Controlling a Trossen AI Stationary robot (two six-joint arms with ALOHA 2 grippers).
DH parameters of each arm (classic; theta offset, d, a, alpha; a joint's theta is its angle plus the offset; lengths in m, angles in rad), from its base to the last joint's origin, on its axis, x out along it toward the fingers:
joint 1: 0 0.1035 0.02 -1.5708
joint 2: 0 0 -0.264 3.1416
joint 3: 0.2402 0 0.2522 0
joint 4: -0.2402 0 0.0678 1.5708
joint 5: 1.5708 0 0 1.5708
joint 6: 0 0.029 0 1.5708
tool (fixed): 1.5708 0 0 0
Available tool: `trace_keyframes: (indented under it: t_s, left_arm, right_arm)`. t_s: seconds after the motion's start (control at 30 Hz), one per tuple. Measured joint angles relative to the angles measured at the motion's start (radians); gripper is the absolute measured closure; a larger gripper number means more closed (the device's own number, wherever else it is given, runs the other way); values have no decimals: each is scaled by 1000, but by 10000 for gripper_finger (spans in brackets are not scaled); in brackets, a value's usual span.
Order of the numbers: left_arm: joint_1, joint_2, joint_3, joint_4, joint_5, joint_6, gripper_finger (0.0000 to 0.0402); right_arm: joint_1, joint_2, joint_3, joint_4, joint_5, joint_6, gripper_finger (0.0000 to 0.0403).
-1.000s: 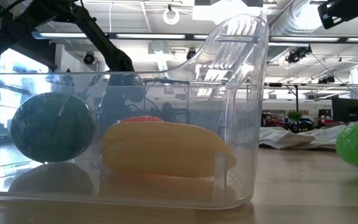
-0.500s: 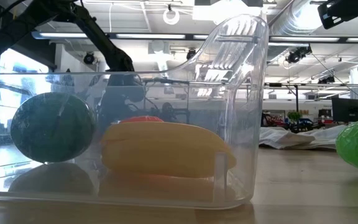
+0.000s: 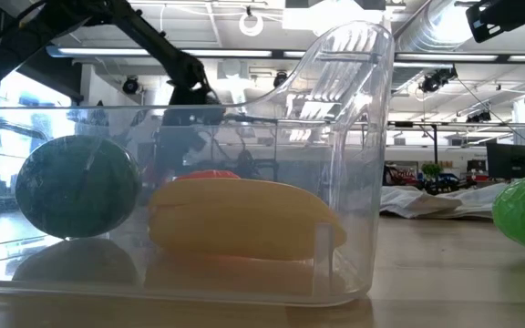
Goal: Pick and placing Produce into tupperware
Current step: Put the apple into the bin
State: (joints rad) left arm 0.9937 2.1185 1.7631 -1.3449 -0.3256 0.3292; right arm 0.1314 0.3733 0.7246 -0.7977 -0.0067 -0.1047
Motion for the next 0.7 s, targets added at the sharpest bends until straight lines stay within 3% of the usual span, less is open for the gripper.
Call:
trace_keyframes:
  t_s: [0.4, 0.7]
  left_arm:
    - [-144, 0, 359, -225, -8, -47, 138]
    - [-321, -1, 547, -226, -6, 25, 145]
  right_arm:
    - [0, 0, 0, 0, 0, 0, 386]
    - [0, 0, 0, 0, 0, 0, 386]
